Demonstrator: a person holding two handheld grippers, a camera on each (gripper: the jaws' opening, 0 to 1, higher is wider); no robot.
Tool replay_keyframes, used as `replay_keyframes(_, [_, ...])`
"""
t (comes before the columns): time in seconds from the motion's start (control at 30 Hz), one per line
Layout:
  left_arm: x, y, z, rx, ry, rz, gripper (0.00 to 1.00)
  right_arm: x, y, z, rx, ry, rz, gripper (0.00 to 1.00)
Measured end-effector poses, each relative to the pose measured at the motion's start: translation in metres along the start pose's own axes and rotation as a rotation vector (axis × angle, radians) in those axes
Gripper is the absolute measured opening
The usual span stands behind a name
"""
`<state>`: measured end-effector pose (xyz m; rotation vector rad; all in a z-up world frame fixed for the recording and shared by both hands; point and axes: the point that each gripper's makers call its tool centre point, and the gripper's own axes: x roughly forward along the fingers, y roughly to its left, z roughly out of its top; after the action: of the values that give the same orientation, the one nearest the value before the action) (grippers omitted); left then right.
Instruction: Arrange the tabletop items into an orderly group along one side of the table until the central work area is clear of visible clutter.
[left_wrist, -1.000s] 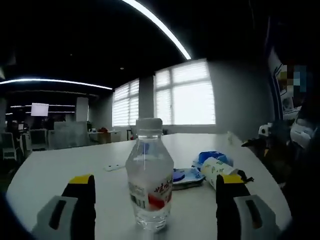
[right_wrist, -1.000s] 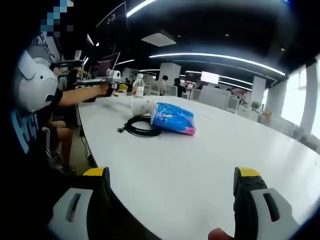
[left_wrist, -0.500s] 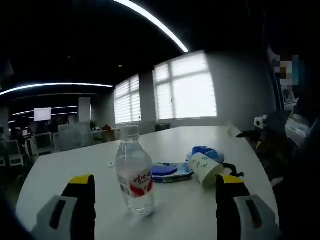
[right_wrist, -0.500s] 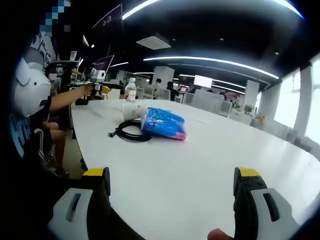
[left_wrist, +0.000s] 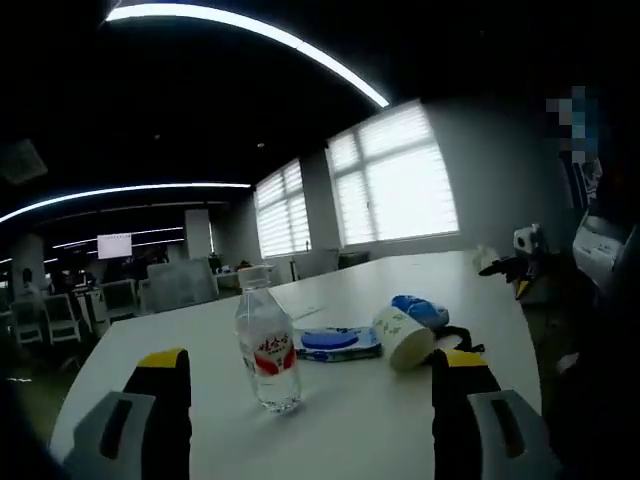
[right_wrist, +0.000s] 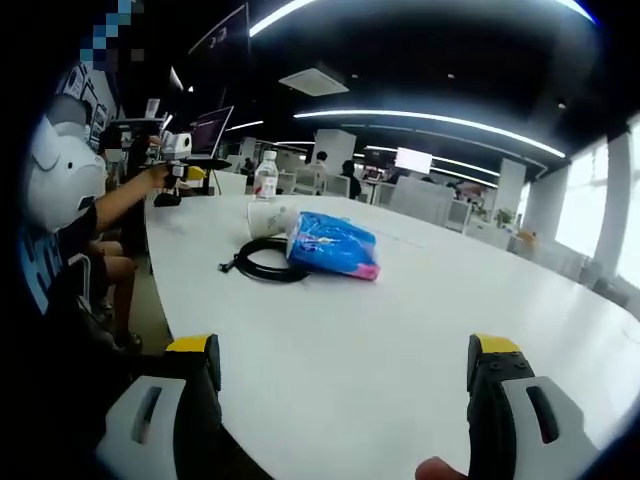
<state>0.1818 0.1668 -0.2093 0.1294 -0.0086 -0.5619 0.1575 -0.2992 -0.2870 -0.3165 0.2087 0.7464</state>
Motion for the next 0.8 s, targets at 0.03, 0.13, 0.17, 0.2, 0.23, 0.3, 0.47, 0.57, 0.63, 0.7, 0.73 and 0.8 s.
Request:
replay_keyframes(0.03, [-0.003, -0.003, 0.001, -0.01, -0.001, 0.0, 1.0, 0.001, 0.0, 0.001, -0.003, -0.003, 0.0, 1.0])
replay_keyframes(0.13, [-0.016, -0.018, 0.006, 0.05, -0.04, 0.003, 1.0, 0.003, 0.002, 0.002, -0.011, -0.002, 0.004, 1.0])
replay_keyframes(0.17, [-0.019, -0.022, 0.004, 0.054, -0.023, 0.007, 1.0, 0.004, 0.001, 0.002, -0.017, 0.003, -0.002, 1.0])
replay_keyframes(0.2, [-0.023, -0.023, 0.003, 0.059, -0.021, 0.025, 1.0, 0.005, 0.001, 0.001, -0.024, 0.008, -0.007, 1.0])
replay_keyframes(0.23, [-0.025, -0.025, 0.002, 0.057, -0.028, 0.029, 1.0, 0.006, 0.001, 0.001, -0.027, 0.01, -0.006, 1.0])
replay_keyframes(0.3, [-0.033, -0.033, -0.004, 0.041, -0.011, 0.018, 1.0, 0.007, 0.002, 0.001, -0.022, 0.006, 0.0, 1.0])
replay_keyframes(0.47, [-0.048, -0.043, -0.016, 0.025, 0.012, 0.01, 1.0, 0.009, 0.005, 0.003, -0.03, 0.004, 0.008, 1.0])
replay_keyframes(0.57, [-0.054, -0.048, -0.02, 0.028, 0.022, 0.01, 1.0, 0.008, 0.005, 0.004, -0.03, 0.003, 0.01, 1.0])
replay_keyframes(0.63, [-0.058, -0.048, -0.02, 0.022, 0.019, 0.023, 1.0, 0.008, 0.005, 0.003, -0.031, 0.007, 0.009, 1.0])
replay_keyframes(0.7, [-0.061, -0.051, -0.02, 0.026, 0.025, 0.018, 1.0, 0.007, 0.006, 0.004, -0.032, 0.005, 0.012, 1.0])
replay_keyframes(0.73, [-0.061, -0.055, -0.02, 0.029, 0.027, 0.018, 1.0, 0.007, 0.006, 0.004, -0.031, 0.003, 0.012, 1.0])
replay_keyframes(0.8, [-0.064, -0.057, -0.022, 0.032, 0.038, 0.011, 1.0, 0.006, 0.006, 0.005, -0.03, 0.001, 0.007, 1.0])
